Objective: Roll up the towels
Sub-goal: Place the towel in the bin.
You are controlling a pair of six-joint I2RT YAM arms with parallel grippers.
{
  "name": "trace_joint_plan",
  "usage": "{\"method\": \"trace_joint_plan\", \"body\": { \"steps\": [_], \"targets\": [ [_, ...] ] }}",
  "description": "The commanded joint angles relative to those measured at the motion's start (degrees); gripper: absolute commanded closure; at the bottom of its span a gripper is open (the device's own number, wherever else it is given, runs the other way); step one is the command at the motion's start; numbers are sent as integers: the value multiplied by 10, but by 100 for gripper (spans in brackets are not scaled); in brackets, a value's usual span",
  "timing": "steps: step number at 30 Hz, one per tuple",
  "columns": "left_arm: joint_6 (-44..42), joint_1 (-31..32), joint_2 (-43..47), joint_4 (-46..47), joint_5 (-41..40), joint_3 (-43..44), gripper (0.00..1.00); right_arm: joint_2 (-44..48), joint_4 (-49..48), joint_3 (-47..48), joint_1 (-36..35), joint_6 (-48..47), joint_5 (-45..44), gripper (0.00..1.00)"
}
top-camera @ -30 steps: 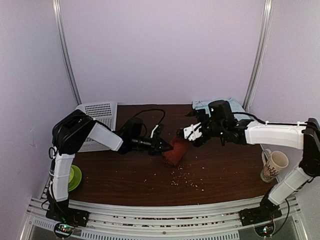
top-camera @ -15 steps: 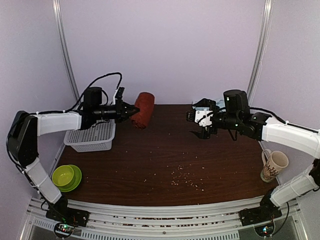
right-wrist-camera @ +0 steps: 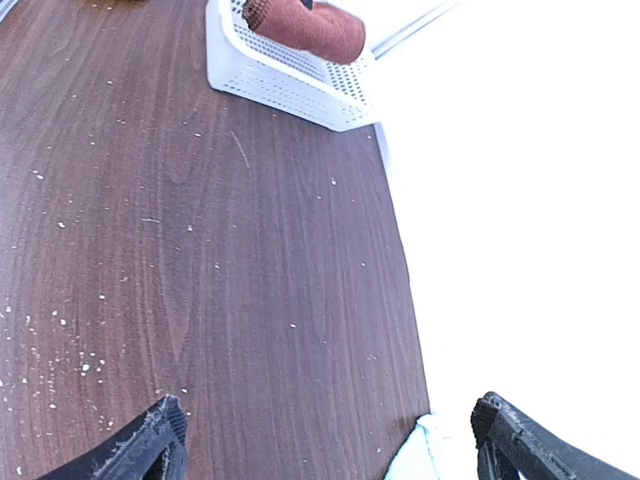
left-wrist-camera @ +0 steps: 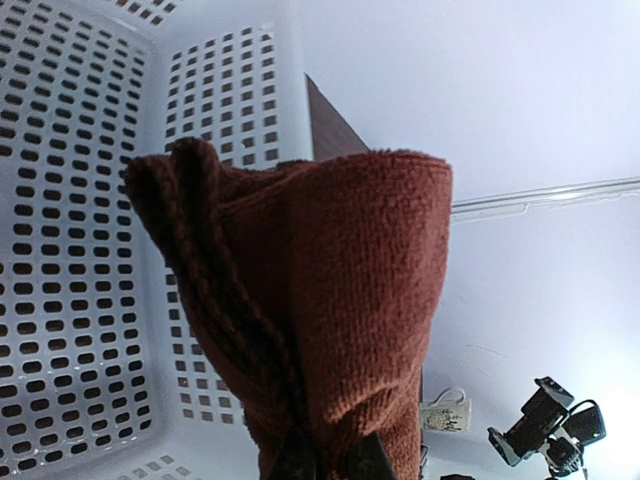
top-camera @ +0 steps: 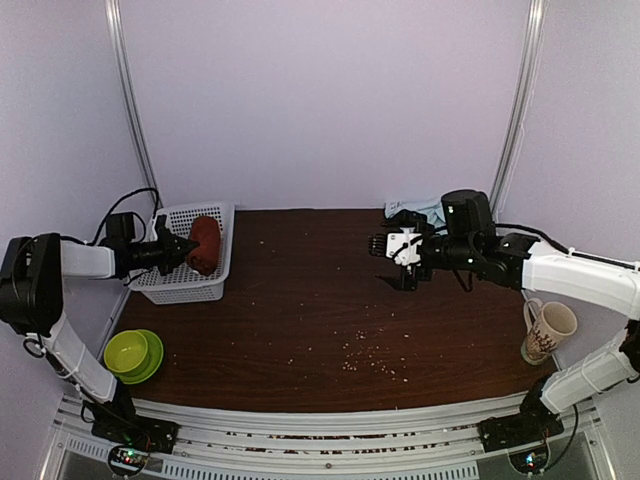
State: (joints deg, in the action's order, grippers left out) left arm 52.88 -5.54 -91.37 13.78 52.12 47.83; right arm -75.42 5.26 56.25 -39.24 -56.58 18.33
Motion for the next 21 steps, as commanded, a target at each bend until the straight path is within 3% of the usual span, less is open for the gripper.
{"method": "trace_joint_plan", "body": {
  "steps": [1, 8, 21],
  "targets": [
    [23, -33, -25, 55, 28, -2, 100, 8, -10, -10, -14, 5, -9, 0],
    [1, -44, -144, 20, 46, 74, 100, 2, -16, -16, -36, -4, -29, 0],
    [-50, -41, -243, -45, 46, 147, 100, -16, -16, -22, -60, -18, -53, 0]
  ]
}}
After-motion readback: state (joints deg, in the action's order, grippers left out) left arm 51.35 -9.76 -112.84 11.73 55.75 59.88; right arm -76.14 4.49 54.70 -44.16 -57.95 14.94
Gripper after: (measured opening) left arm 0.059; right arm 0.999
